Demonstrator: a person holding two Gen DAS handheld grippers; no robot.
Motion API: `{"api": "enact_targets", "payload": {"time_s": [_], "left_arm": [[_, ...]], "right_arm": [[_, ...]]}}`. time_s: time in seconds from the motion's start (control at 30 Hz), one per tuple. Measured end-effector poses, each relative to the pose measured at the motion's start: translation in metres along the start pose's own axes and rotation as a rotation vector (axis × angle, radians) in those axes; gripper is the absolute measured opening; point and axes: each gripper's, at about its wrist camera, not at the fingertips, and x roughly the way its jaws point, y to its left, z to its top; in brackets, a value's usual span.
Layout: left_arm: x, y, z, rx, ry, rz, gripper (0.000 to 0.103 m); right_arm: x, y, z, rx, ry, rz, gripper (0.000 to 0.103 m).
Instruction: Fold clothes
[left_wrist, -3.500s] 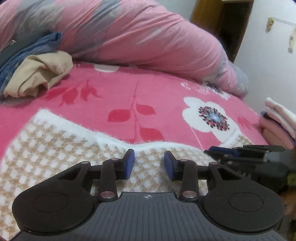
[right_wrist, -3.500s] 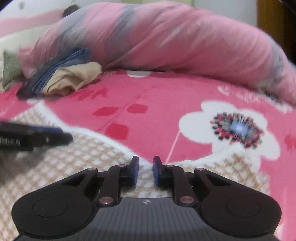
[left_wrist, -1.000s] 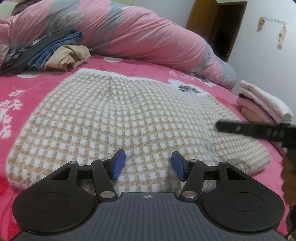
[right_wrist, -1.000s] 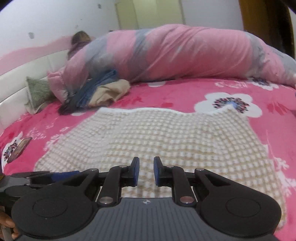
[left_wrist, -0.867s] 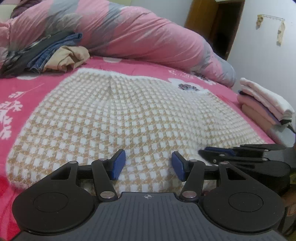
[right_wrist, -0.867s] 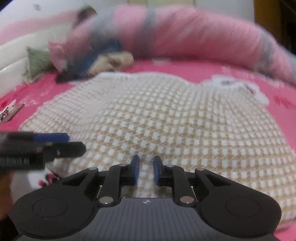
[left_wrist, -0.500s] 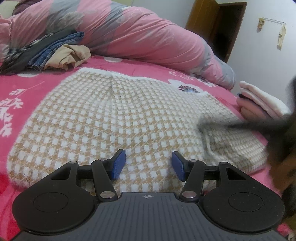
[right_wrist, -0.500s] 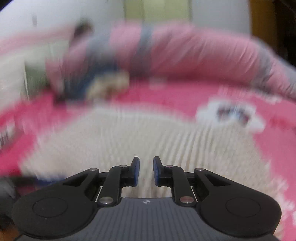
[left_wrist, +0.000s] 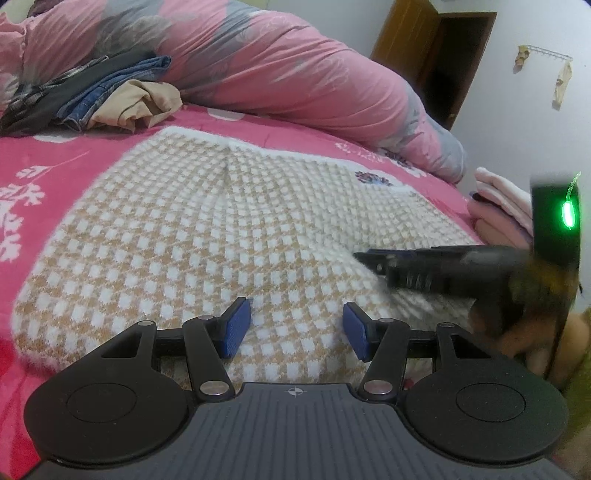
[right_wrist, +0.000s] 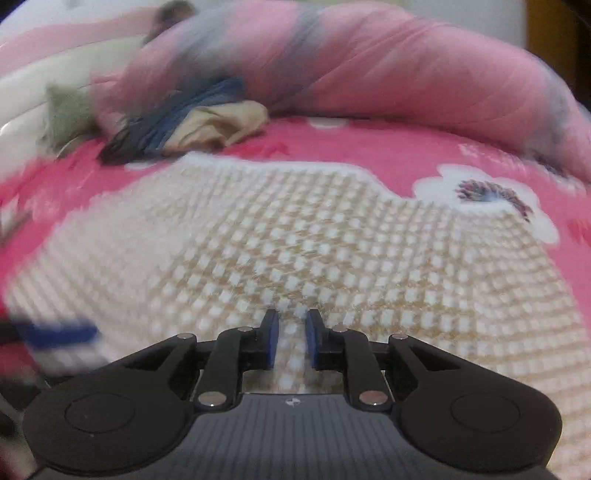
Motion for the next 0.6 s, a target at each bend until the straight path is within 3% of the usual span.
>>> {"api": "enact_targets", "payload": {"time_s": [0.13, 0.3, 0.37, 0.4, 0.6], "left_arm": [[-0.001, 0.002, 0.0, -0.005, 0.001, -0.008, 0.055], [-0.002, 0.003, 0.001, -0.018, 0.002, -0.013, 0.055], [-0.003, 0.004, 0.001, -0.018, 0.002, -0.016, 0.055], [-0.003, 0.004, 0.002, -0.019, 0.003, -0.014, 0.055], [-0.003, 0.006, 0.001, -0.011, 0.0, -0.029, 0.055]], "right_arm": [[0.012, 0.005, 0.006, -0.046, 0.012, 0.005, 0.018], [0.027, 0.011, 0.029, -0.034, -0.07, 0.041, 0.018], [0.069, 0.012, 0.015, -0.037, 0.023, 0.026, 0.018], [0.078, 0.012, 0.004, -0.046, 0.004, 0.028, 0.018], [0.063, 0.013, 0.039, -0.019, -0.007, 0.02, 0.017]]}}
